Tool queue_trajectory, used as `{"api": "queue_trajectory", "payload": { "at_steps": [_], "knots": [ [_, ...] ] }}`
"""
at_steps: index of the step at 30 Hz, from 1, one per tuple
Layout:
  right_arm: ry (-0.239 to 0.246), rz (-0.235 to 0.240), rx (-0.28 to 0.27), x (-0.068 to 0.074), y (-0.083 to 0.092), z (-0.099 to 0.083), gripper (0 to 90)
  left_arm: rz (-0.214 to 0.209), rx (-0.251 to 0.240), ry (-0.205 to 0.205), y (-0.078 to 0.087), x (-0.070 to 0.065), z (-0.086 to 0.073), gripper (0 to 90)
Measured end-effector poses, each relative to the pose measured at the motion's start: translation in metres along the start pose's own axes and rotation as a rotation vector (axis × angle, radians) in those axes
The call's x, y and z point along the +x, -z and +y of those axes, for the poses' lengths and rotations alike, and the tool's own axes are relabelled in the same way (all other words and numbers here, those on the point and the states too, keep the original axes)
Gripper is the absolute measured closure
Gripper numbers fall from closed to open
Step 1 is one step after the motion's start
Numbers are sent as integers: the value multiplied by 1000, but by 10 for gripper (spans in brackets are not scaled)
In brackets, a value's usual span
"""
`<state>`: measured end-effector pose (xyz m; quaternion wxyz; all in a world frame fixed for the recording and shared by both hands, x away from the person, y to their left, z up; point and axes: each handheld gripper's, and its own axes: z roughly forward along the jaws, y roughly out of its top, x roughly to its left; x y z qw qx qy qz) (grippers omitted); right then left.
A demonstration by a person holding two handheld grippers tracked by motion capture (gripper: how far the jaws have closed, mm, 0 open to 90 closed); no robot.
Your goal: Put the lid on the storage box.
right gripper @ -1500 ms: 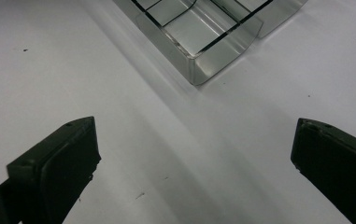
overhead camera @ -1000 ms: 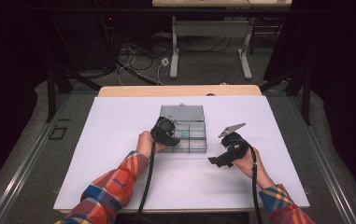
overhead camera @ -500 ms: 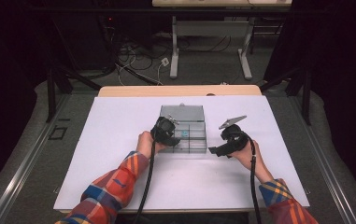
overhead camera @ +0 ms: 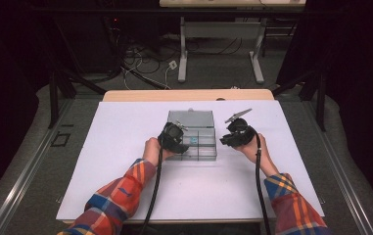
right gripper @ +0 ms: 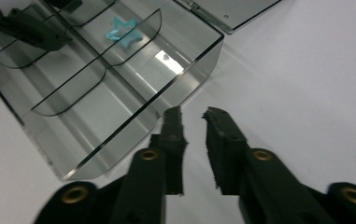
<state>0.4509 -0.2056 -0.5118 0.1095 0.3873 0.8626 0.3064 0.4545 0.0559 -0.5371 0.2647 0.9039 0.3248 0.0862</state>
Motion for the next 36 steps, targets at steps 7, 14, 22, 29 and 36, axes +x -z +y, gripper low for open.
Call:
{"api": "queue_trajectory", "payload": {
  "at_steps": [7,14,22,29,36],
  "knots": [
    [-45,-32,11,-13,-9,19,900,-1,-2,5,0,0,0,547],
    [-77,-48,10,-25,-28,37,900,-1,-2,4,-1,0,0,546],
    [-75,-74,73,-32,-55,50,900,1,-3,3,-1,0,0,546],
    [-111,-68,102,-40,-75,54,900,-1,-2,4,-1,0,0,545],
    [-165,-55,97,-44,-78,55,900,-4,0,5,-1,0,0,543]
  ]
}}
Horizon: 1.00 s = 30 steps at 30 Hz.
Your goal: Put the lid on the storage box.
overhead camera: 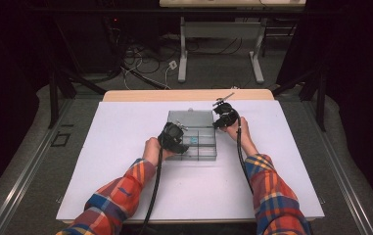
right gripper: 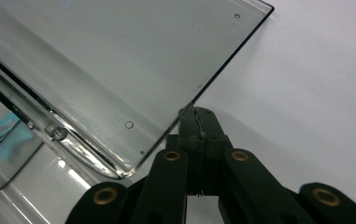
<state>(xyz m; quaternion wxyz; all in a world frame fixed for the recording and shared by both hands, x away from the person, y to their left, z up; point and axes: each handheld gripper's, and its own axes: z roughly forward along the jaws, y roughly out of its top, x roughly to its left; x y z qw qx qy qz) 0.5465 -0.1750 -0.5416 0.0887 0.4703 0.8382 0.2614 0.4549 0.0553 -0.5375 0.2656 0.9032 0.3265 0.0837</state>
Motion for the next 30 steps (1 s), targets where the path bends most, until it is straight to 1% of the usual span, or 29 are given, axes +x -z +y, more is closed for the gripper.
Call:
{"api": "queue_trajectory", "payload": {
  "at_steps": [1,2,3,4,6,7,8,9,10,11,12,13,14,15,16,17,18,19,20,21,23,25,26,28,29,30],
  "knots": [
    [12,-4,-7,-1,0,0,900,4,-1,1,0,0,0,543],
    [10,-4,-8,-1,0,0,900,-1,2,1,0,0,0,541],
    [-5,-1,-8,0,0,0,900,0,3,1,0,0,0,541],
    [6,-1,-28,-1,-1,0,900,1,3,1,0,0,0,541],
    [-2,7,-48,-2,-1,0,900,1,4,-1,0,0,0,540],
    [8,5,-51,-3,-1,0,900,1,4,-1,0,0,0,541],
    [1,1,-51,-2,0,1,900,1,4,-1,0,0,0,540],
    [13,2,-58,-3,1,1,900,0,3,-1,0,0,0,541],
    [3,10,-74,-2,1,1,900,1,3,0,0,0,0,540],
    [2,-3,-50,-2,4,2,900,0,3,1,0,0,0,540],
    [6,-10,-51,-2,5,3,900,0,3,1,0,0,0,540],
    [3,2,-103,-2,4,3,900,-2,2,1,0,0,0,541],
    [13,5,-135,-3,4,3,900,2,1,0,0,0,0,540],
    [13,0,-124,-3,7,5,900,-2,2,1,0,0,0,540],
    [20,-16,-77,-3,12,7,900,-2,2,1,0,0,0,540],
    [16,-18,-77,-3,15,8,900,0,1,1,0,0,0,540],
    [24,-11,-122,-3,13,8,900,1,1,1,0,0,0,540],
    [16,-3,-168,-1,12,8,900,-2,2,2,0,0,0,540],
    [24,-21,-88,-1,18,10,900,1,1,1,0,0,0,540],
    [35,-16,-121,-1,16,10,900,3,0,1,0,0,0,540],
    [36,-17,-128,-1,17,10,900,3,-1,2,0,0,0,540],
    [37,-24,-123,-1,19,10,900,0,1,2,0,0,0,540],
    [46,-17,-131,-1,19,10,900,3,-1,2,0,0,0,540],
    [48,-32,-134,0,21,11,900,4,0,3,0,0,0,540],
    [54,-26,-149,-1,22,11,900,4,0,2,0,0,0,540],
    [47,-21,-152,-1,23,12,900,-1,2,2,0,0,0,540]
  ]
}}
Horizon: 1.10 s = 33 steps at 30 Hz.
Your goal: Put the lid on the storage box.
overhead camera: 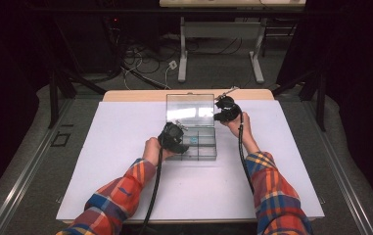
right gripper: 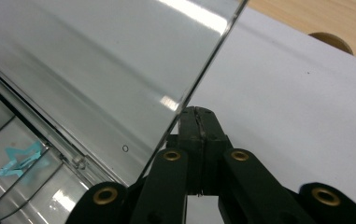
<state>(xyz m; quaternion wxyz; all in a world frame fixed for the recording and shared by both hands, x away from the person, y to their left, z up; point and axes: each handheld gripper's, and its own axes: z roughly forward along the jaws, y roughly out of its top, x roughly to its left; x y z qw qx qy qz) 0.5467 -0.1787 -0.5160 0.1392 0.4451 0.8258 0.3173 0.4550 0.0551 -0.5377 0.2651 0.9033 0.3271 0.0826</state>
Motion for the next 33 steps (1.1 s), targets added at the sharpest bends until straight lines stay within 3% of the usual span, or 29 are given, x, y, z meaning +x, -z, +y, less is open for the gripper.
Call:
{"api": "queue_trajectory", "payload": {
  "at_steps": [13,25,33],
  "knots": [
    [6,8,-39,1,18,10,900,2,1,0,0,0,0,539],
    [18,17,-81,0,22,11,900,2,3,0,0,0,0,539],
    [27,17,-80,1,26,12,900,2,5,0,0,0,0,538]
  ]
}}
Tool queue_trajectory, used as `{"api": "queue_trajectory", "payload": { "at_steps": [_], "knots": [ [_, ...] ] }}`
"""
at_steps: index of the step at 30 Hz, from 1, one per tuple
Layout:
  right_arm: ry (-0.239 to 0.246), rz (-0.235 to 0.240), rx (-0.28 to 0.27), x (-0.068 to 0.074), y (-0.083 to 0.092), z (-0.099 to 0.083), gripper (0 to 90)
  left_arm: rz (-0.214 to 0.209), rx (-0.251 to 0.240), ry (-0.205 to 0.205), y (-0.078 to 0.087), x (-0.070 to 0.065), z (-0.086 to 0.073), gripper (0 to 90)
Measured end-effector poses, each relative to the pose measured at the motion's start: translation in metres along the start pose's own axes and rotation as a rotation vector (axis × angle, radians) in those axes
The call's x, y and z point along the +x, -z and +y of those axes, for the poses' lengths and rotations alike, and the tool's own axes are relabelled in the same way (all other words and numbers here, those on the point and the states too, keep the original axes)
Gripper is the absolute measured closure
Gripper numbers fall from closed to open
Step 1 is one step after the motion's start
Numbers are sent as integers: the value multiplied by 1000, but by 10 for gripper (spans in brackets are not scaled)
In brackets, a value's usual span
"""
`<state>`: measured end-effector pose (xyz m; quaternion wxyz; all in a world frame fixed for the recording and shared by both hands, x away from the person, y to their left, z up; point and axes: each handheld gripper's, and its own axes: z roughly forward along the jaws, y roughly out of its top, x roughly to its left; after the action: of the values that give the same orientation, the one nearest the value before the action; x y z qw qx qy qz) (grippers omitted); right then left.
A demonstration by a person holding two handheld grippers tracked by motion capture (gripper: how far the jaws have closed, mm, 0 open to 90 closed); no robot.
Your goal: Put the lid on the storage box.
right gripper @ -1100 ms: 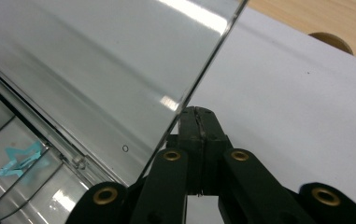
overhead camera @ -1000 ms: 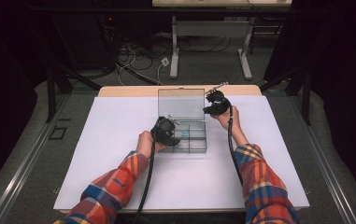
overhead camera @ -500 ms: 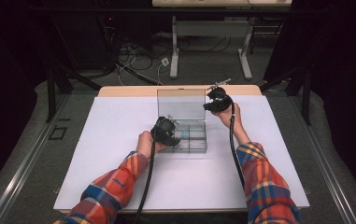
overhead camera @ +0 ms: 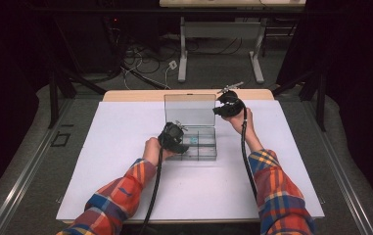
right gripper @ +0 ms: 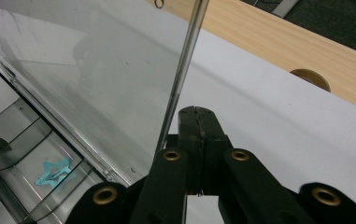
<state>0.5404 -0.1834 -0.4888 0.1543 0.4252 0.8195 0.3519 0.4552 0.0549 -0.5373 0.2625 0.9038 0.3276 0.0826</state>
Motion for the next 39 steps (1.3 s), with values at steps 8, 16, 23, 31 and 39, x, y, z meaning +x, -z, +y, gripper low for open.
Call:
{"api": "queue_trajectory", "payload": {
  "at_steps": [8,16,23,31,39],
  "knots": [
    [-2,2,-13,1,3,1,900,-2,4,2,0,1,0,537],
    [13,12,-30,2,7,1,900,-5,-137,54,35,14,9,209],
    [12,16,-31,4,9,1,900,75,-229,52,80,27,14,0],
    [26,17,-30,5,11,-1,900,143,-243,52,104,57,26,78],
    [29,18,-29,6,11,-2,900,184,-211,-20,104,71,46,445]
  ]
}}
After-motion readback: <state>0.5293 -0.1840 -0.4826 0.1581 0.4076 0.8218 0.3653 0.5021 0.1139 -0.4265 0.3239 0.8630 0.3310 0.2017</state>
